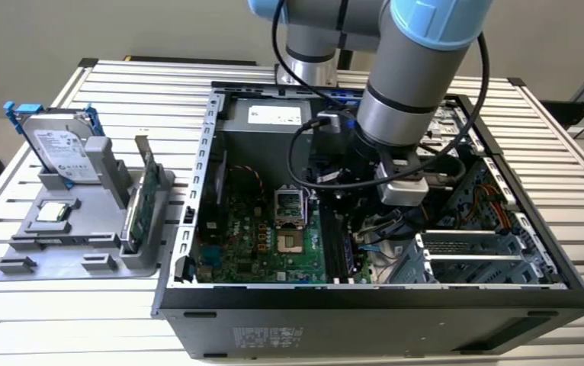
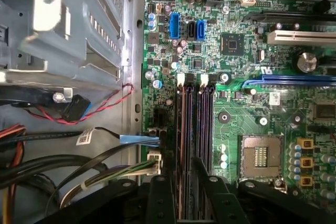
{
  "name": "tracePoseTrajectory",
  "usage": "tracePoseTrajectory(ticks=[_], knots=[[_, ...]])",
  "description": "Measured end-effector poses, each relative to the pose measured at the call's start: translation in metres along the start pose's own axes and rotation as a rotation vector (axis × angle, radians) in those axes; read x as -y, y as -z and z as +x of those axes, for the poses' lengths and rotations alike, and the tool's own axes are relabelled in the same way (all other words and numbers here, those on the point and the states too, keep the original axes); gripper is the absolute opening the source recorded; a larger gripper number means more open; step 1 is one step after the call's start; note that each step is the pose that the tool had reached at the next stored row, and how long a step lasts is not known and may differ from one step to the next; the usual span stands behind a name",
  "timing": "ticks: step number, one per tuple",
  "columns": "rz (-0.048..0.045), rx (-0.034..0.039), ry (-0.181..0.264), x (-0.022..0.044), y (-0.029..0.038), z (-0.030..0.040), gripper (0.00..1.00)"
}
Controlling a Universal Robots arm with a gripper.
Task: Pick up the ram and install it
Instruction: 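Insert the ram into the slot, then press down the ram until it locks into place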
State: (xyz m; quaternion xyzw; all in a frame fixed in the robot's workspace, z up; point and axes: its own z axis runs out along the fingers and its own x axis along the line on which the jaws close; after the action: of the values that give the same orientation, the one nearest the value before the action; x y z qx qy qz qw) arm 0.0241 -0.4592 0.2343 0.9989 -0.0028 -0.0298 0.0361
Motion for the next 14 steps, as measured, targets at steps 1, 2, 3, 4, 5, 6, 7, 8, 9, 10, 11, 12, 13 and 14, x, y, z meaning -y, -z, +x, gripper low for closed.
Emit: tracePoseTrajectory(ticks=[1, 2, 3, 4, 5, 6, 7, 8, 9, 10, 11, 12, 13, 14], knots=[[0.0003, 0.0, 0.0, -0.0002, 0.0023, -0.0001, 1.0], [0.0005, 0.0, 0.0, -0.0004, 0.0053, -0.0003, 1.0], [0.0007, 0.0, -0.001, -0.0006, 0.0085, -0.0006, 1.0], [0.0008, 0.0001, -0.001, -0.0008, 0.0114, -0.0007, 1.0], [0.001, 0.0001, -0.001, -0.001, 0.0131, -0.0008, 1.0], [0.0012, 0.0001, -0.001, -0.0011, 0.0132, -0.0008, 1.0], [0.0012, 0.0001, -0.001, -0.0011, 0.0132, -0.0008, 1.0], [0.0013, 0.0001, -0.001, -0.0011, 0.0132, -0.0008, 0.0], [0.0012, 0.0001, -0.001, -0.0011, 0.0132, -0.0008, 0.0], [0.0012, 0.0001, -0.001, -0.0011, 0.0132, -0.0009, 0.0], [0.0011, 0.0001, -0.001, -0.0011, 0.0132, -0.0009, 0.0], [0.0011, 0.0001, -0.001, -0.0011, 0.0132, -0.0009, 0.0], [0.0011, 0.0001, -0.001, -0.0011, 0.0132, -0.0009, 0.0], [0.0011, 0.0001, -0.001, -0.0011, 0.0133, -0.001, 0.0]])
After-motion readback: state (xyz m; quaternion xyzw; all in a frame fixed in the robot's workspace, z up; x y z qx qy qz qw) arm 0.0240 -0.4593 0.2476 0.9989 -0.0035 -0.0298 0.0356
